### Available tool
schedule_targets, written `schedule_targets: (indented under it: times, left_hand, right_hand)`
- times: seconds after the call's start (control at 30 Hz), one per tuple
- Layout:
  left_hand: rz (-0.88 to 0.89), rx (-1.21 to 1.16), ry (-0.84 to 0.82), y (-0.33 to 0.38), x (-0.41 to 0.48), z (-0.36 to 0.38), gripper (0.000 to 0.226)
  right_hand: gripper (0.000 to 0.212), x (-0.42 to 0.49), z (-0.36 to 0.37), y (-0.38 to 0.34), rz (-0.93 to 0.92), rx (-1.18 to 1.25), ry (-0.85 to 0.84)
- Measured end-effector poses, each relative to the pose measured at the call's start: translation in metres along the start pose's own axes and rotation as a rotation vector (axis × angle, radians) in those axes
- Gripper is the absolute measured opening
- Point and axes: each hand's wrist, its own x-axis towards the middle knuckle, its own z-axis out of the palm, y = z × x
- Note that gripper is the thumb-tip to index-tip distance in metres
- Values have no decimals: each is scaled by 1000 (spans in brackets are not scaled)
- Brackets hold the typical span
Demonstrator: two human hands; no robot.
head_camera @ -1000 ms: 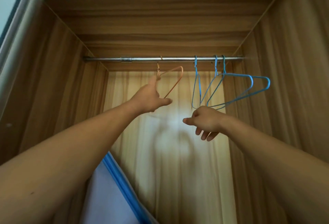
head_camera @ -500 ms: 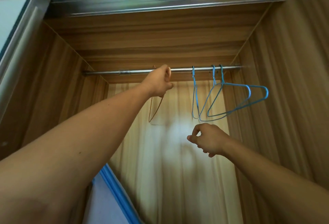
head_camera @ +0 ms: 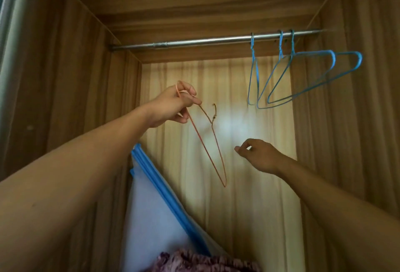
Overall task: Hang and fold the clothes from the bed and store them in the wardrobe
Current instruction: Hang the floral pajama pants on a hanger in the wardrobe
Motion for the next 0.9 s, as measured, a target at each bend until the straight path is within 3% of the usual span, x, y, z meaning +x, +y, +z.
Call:
schedule_targets:
  times: [0.13,0.2,0.33,0.47,0.57,0.77,0.9]
  left_hand:
    - [-64,-97,-59,-50,-43,0,27]
    - [-92,-178,-97,-73,-62,-1,28]
    - [-143,-339,-131,-113,-90,-7,36]
    - [-228,-365,-160,-145,-108,-8,42]
    - [-293,-323,-136,-166,-119,-3,40]
    - [-294,-361,64,-191,-116,-1,21]
    - [-324,-155,19,-224,-122,29,39]
  right_hand:
    - [88,-10,46,3,136,177,-152]
    - [93,-18,71,3,265,380,-272]
    - [74,-31,120,4,401,669,-294]
    - [44,-33,155,8,472,1020,-145]
    - [20,-31,167,20,493,1069,-58]
    - [16,-21,165,34,412,1060,156]
    - [20,-8,158,39,396,1134,275]
